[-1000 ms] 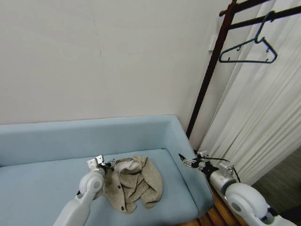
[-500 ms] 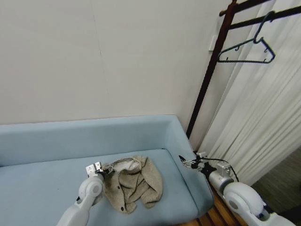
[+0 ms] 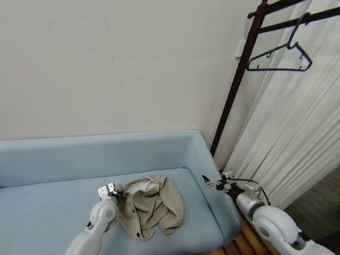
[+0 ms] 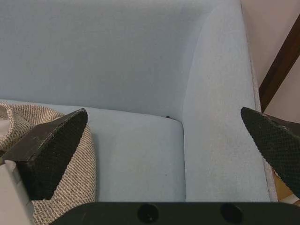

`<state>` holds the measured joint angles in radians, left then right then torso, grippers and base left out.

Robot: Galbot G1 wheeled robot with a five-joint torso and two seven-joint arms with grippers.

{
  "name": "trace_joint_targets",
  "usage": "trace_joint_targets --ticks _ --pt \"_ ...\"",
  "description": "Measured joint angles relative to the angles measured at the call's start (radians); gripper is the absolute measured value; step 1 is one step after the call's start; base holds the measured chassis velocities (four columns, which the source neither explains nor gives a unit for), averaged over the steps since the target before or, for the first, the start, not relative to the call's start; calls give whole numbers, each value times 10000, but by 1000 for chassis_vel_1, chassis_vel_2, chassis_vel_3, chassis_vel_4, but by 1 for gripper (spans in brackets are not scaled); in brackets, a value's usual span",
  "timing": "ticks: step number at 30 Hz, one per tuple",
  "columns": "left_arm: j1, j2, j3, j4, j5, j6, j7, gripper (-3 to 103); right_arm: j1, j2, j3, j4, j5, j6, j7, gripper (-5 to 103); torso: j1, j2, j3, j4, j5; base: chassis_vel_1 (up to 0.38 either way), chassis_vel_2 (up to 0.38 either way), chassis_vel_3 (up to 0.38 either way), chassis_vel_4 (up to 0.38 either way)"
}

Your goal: Pick up the clothes from the sofa and hang them on the clothes hanger.

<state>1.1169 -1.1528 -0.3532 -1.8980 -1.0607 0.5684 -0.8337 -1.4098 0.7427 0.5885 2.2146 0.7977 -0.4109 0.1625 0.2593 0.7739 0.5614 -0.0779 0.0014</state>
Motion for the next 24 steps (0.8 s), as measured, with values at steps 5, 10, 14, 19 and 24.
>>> trace_joint_targets --ticks 5,10,14,19,24 --pt "9 -13 26 56 101 -40 50 16 12 3 21 19 39 0 5 100 0 0 0 0 0 0 0 0 0" --pt "120 186 29 -206 200 -84 144 4 145 -65 21 153 347 -99 213 100 0 0 0 -1 -1 0 0 0 0" --pt "425 593 17 -634 751 -248 595 4 610 -30 -539 250 1017 -328 1017 100 0 0 0 -3 -2 0 0 0 0" --pt "1055 1250 -162 -1272 1476 -633 1476 4 2123 446 -2538 -39 1917 -458 2760 100 0 0 0 -1 -4 0 0 0 0" --pt "1634 1906 -540 -1951 2121 -1121 2547 4 3847 1638 -4923 -730 2445 -469 3960 100 0 -1 1 4 -2 0 0 0 0"
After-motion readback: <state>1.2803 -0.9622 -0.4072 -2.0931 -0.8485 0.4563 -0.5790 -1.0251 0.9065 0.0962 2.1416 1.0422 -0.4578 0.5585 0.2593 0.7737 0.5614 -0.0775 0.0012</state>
